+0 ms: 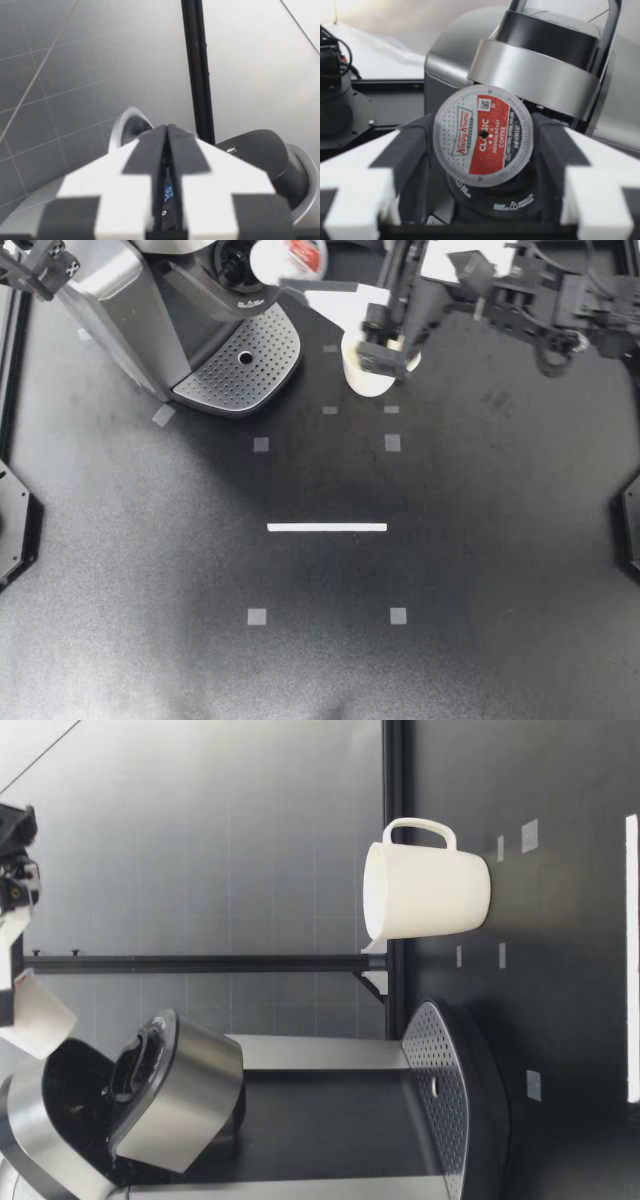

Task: Place the coffee capsule inside the capsule container, then place the cup onto the center of the cup tray.

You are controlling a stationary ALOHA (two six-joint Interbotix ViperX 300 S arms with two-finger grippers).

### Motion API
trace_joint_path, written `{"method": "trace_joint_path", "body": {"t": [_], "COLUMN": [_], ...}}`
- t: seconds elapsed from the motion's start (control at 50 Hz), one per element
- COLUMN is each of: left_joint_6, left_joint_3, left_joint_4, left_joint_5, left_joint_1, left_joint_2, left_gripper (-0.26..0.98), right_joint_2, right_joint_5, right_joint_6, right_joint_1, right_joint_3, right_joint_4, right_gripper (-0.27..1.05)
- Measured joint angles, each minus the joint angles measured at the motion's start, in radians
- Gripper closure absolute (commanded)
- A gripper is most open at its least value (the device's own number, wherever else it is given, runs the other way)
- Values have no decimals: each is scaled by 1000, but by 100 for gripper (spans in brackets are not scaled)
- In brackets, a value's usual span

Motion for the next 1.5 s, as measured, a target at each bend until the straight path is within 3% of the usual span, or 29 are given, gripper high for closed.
{"method": "trace_joint_path", "body": {"t": [1.5], "left_joint_6": [6], "left_joint_3": [5], "left_joint_4": [5], "left_joint_5": [2], "left_joint_1": [0], "left_joint_2": [-6], "left_gripper": [64], "right_joint_2": [195], "right_joint_5": [43], "right_joint_6": [-5], "right_joint_1": [-35], "right_joint_3": [-124], "right_joint_4": [-60], "right_gripper": [22]}}
